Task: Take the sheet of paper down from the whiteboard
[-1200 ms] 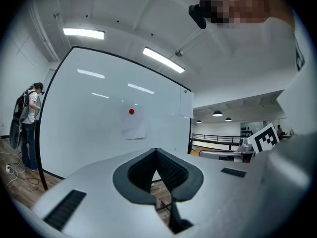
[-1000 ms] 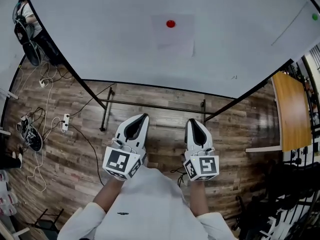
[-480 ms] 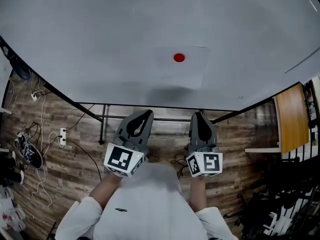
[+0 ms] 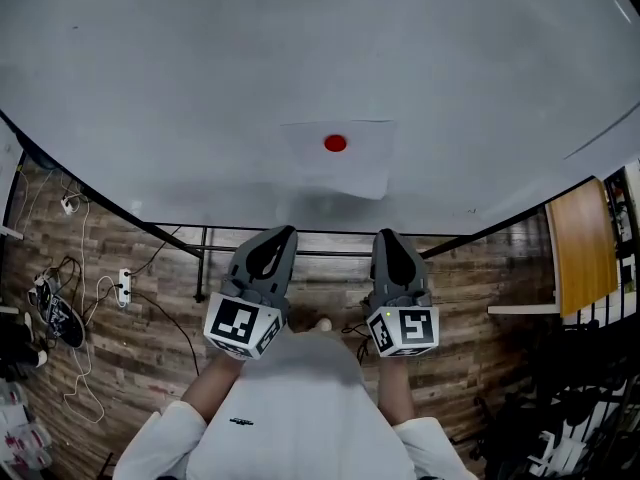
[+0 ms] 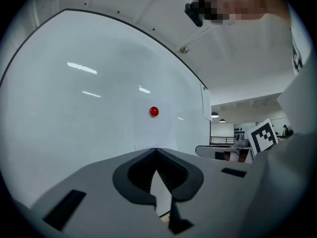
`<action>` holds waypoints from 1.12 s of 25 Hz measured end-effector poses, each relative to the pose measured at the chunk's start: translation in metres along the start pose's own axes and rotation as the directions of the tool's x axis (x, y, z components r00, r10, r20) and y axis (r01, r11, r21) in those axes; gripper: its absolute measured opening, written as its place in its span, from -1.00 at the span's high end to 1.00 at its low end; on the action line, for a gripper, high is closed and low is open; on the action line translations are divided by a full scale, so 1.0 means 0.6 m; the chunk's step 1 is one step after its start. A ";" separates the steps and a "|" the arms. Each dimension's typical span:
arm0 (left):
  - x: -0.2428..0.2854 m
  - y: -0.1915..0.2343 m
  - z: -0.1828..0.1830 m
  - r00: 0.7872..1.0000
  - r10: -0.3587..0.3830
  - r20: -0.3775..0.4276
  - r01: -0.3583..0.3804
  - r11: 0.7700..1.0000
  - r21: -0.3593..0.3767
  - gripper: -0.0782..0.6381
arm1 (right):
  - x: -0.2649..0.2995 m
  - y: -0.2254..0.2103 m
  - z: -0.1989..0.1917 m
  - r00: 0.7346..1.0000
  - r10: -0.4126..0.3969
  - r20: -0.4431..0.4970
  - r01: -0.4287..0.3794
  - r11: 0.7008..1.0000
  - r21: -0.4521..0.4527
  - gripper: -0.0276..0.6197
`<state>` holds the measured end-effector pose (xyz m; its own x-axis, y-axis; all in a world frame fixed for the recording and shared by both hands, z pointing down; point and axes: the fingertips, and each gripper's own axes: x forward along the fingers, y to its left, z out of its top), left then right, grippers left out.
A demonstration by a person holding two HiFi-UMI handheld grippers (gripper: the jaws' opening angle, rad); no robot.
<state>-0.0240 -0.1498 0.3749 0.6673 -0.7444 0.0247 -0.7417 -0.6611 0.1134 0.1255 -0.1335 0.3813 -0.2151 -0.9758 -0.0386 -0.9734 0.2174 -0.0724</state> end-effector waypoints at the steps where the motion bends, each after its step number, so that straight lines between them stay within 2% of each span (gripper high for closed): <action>1: 0.005 -0.001 -0.001 1.000 0.004 0.003 -0.004 1.000 -0.001 0.76 | 0.002 -0.005 0.000 1.000 0.003 0.003 -0.003 1.000 0.001 0.87; 10: 0.029 -0.010 0.011 1.000 -0.006 0.000 0.006 1.000 0.009 0.76 | 0.020 -0.020 0.004 1.000 0.028 0.000 -0.028 0.999 0.027 0.86; 16: 0.042 -0.017 0.007 1.000 -0.010 -0.001 0.010 1.000 0.010 0.76 | 0.043 -0.038 -0.001 0.998 0.056 -0.012 -0.056 0.997 0.048 0.65; 20: 0.052 -0.018 0.009 1.000 -0.009 -0.007 0.009 1.000 0.014 0.76 | 0.072 -0.047 -0.010 0.995 0.099 -0.021 -0.097 0.990 0.103 0.52; 28: 0.061 -0.014 0.017 1.000 0.008 -0.005 -0.008 1.000 0.027 0.76 | 0.117 -0.053 -0.031 0.987 0.150 -0.062 -0.145 0.985 0.089 0.47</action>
<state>0.0056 -0.1725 0.3651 0.6615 -0.7493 0.0308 -0.7486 -0.6574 0.0865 0.1402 -0.2094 0.3993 -0.3636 -0.9315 0.0132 -0.9210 0.3573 -0.1550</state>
